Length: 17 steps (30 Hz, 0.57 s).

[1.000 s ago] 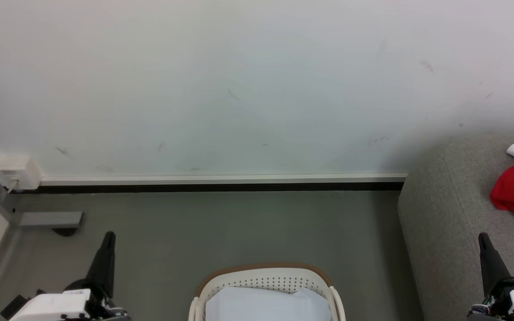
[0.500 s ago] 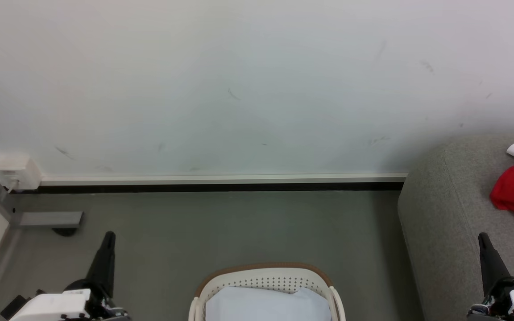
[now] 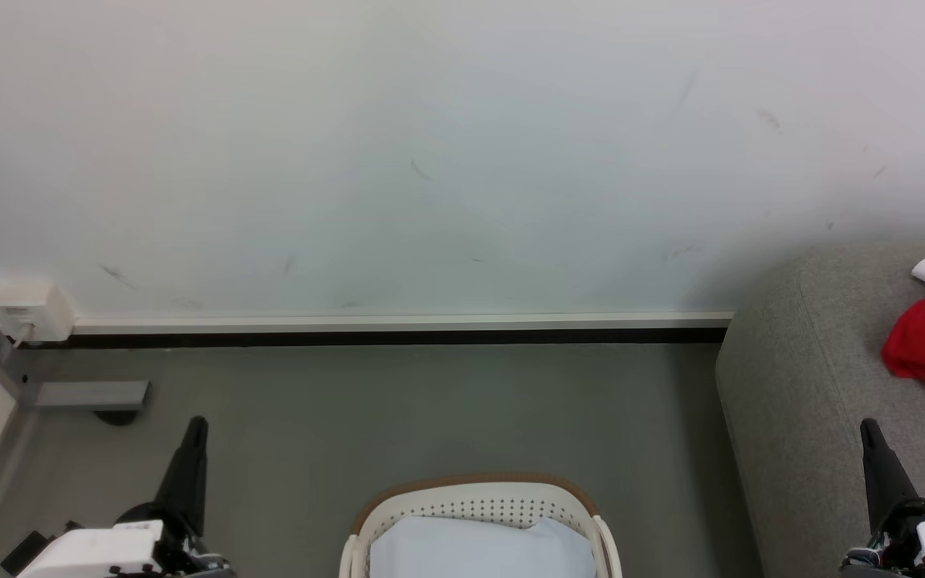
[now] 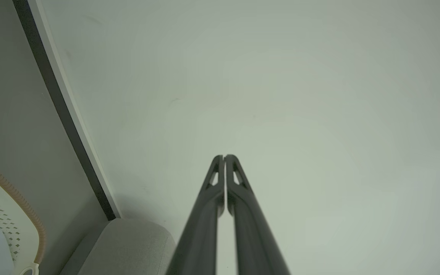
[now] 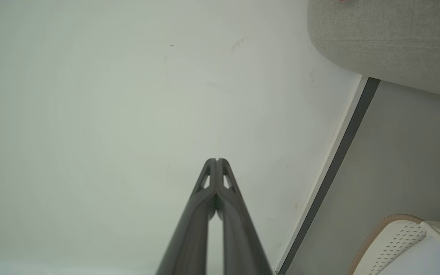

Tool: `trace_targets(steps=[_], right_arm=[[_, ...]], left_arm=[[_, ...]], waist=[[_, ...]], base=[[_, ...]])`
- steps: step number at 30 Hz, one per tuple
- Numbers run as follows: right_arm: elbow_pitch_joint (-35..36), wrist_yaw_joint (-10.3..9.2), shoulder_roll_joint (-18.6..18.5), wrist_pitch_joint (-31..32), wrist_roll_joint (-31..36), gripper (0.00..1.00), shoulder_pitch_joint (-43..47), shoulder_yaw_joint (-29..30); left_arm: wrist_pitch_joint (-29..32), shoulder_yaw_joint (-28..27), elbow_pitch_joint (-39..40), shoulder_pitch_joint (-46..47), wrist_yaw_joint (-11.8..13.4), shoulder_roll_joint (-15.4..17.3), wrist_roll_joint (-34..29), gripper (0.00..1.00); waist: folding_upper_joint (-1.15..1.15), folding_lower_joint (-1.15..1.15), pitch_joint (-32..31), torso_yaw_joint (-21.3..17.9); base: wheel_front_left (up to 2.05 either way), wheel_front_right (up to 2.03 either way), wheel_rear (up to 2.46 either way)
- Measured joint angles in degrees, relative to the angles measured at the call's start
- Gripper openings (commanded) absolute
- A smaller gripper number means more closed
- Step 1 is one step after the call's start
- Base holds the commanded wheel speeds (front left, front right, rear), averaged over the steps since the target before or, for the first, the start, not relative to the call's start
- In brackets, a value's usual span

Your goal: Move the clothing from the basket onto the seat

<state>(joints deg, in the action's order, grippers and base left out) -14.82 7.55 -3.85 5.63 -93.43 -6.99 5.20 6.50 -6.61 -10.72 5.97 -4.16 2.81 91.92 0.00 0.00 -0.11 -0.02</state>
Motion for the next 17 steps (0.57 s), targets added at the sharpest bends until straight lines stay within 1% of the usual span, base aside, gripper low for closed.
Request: trace_targets(steps=[17], right_arm=[[0.0, 0.0, -0.2, -0.2, -0.3, 0.0, 0.0, -0.3]], left_arm=[[0.0, 0.0, 0.0, 0.0, 0.0, 0.0, 0.0, 0.0]], waist=[[0.0, 0.0, 0.0, 0.0]], base=[[0.0, 0.0, 0.0]])
